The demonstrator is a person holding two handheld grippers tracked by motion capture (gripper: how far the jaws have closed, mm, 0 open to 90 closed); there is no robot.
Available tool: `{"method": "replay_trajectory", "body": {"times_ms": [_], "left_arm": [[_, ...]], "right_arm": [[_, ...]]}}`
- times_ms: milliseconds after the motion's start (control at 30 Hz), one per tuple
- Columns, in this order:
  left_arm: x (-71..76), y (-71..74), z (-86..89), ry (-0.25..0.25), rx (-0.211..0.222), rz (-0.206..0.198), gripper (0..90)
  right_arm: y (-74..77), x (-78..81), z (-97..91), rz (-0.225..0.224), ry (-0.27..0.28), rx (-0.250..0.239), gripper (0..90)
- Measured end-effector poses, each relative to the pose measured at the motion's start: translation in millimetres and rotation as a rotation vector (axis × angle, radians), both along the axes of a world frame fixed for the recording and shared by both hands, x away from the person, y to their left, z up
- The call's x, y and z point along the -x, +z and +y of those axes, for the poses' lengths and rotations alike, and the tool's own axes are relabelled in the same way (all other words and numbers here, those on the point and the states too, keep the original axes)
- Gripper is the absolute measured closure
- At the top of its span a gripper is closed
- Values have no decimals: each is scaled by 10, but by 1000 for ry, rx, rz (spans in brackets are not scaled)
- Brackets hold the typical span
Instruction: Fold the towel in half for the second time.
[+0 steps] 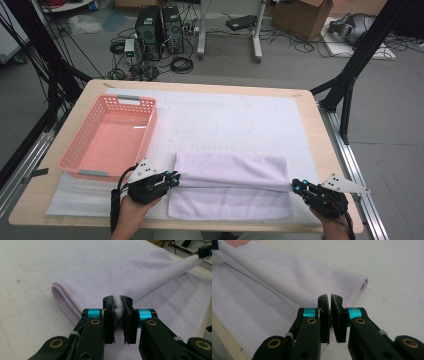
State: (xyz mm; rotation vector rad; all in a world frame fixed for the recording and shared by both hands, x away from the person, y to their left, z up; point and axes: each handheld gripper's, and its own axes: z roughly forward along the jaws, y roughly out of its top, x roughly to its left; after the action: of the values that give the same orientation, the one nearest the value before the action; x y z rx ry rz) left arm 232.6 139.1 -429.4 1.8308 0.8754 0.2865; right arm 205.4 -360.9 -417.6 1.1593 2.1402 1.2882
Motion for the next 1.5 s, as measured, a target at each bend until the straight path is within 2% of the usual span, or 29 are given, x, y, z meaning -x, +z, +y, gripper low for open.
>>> {"method": "replay_trajectory", "body": {"times_ms": [100, 200, 233, 267, 300, 333, 400, 467, 567, 667, 733, 867, 933, 1000, 1067, 1100, 1167, 1200, 1233, 1267, 1333, 1367, 1400, 1433, 1467, 1500], "left_arm": [[97, -50, 25, -9, -11, 31, 803], [111, -7, 83, 10, 25, 43, 689], [98, 18, 97, 16, 50, 48, 627], [83, 38, 102, 22, 66, 57, 562], [68, 46, 101, 26, 65, 52, 507], [58, 49, 96, 29, 58, 46, 481], [-1, 51, 86, 39, 51, 48, 470], [-73, 58, 84, 58, 48, 42, 457], [-187, 48, 72, 81, 46, 52, 451], [-313, 12, 38, 85, 20, 68, 451], [-418, -19, 13, 86, 10, 85, 437], [-619, -58, -34, 111, -16, 105, 418], [-720, -89, -69, 130, -46, 142, 417], [-787, -108, -96, 156, -82, 143, 394], [-845, -110, -102, 188, -100, 143, 382], [-871, -115, -106, 200, -93, 142, 364], [-912, -148, -120, 205, -106, 146, 351], [-930, -179, -142, 200, -149, 152, 338], [-933, -194, -160, 185, -172, 140, 341], [-933, -199, -174, 168, -171, 126, 324], [-932, -202, -207, 168, -175, 120, 384], [-935, -203, -200, 147, -164, 123, 477], [-940, -207, -202, 141, -133, 144, 605], [-939, -199, -211, 152, -129, 154, 663], [-935, -190, -219, 157, -125, 153, 762], [-937, -183, -222, 172, -118, 162, 776]], "right_arm": [[17, 42, 13, 15, 19, 12, 855], [49, 92, 13, 39, 30, 22, 850], [59, 105, 10, 43, 34, 31, 820], [72, 114, 7, 45, 24, 32, 713], [95, 123, -4, 15, -9, 32, 600], [124, 126, -23, -20, -45, 8, 559], [175, 105, -59, -67, -83, -41, 545], [175, 51, -47, -75, -101, -28, 543], [66, -85, 13, -39, -109, 16, 544], [-21, -231, 65, -5, -113, 44, 543], [-41, -346, 80, 2, -125, 61, 523], [-83, -585, 97, 24, -161, 70, 496], [-122, -708, 106, 48, -173, 71, 484], [-175, -822, 123, 61, -193, 82, 481], [-229, -917, 146, 86, -204, 69, 468], [-259, -961, 165, 103, -208, 71, 469], [-327, -1035, 202, 149, -199, 80, 476], [-331, -1044, 201, 149, -209, 67, 504], [-331, -1051, 191, 156, -214, 56, 528], [-332, -1053, 184, 161, -217, 47, 573], [-334, -1045, 184, 168, -184, 26, 698], [-332, -1029, 205, 155, -180, 38, 742], [-329, -1018, 215, 158, -175, 35, 783], [-325, -1005, 223, 153, -173, 38, 811], [-323, -999, 220, 151, -176, 34, 830], [-324, -992, 207, 151, -176, 22, 839]]}}
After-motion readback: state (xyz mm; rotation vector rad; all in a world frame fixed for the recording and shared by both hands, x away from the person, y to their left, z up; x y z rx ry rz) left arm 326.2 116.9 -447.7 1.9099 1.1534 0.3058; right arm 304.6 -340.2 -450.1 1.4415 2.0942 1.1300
